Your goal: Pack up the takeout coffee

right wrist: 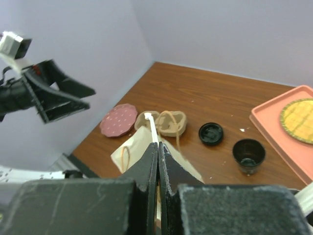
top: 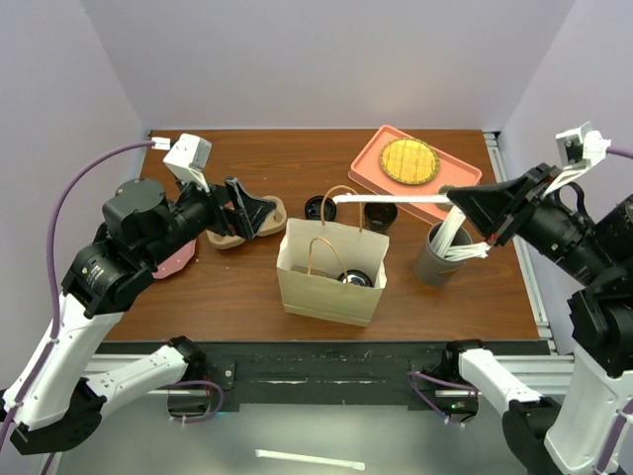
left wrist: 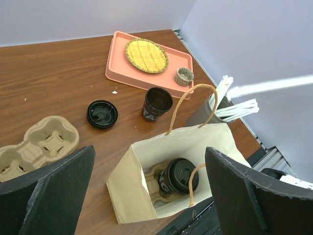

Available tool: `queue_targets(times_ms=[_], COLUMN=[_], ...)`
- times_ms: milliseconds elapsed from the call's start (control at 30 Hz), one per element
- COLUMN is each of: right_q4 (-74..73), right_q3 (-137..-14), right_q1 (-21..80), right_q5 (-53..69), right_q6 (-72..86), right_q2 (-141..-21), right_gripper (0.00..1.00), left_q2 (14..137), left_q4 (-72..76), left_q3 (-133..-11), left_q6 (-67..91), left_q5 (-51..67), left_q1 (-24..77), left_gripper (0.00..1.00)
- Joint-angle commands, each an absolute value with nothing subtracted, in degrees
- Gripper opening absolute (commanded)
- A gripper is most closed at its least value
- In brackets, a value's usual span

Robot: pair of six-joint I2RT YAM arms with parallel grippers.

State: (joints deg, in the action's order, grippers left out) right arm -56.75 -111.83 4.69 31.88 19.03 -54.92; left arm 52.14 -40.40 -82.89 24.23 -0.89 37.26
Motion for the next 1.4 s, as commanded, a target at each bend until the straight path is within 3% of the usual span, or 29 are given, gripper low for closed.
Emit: queue_targets(times_ms=[0,533,1367], right_q4=[-55.1,-50.1,-45.7], right_q3=[-106.5,-87.3,-82.0], right_q1=[4.4,4.5,4.9], right_q5=[40.1,40.6,40.0], right_q6=[21.5,25.7,27.9], right_q2=[-52.3,-46.1,-50.3], right_gripper=[0.0,0.0,0.0], left_q2=[51.3,50.0,48.1], left_q4=[-38.4,-37.4,-36.9], left_q3=[-83.8,-80.4,-77.8], left_q6=[22.5,23.4,21.5], left_q5=[-1.2,-1.2,-4.4], left_q1=[37.3,37.3,37.3], left_gripper=[1.0,1.0,1.0])
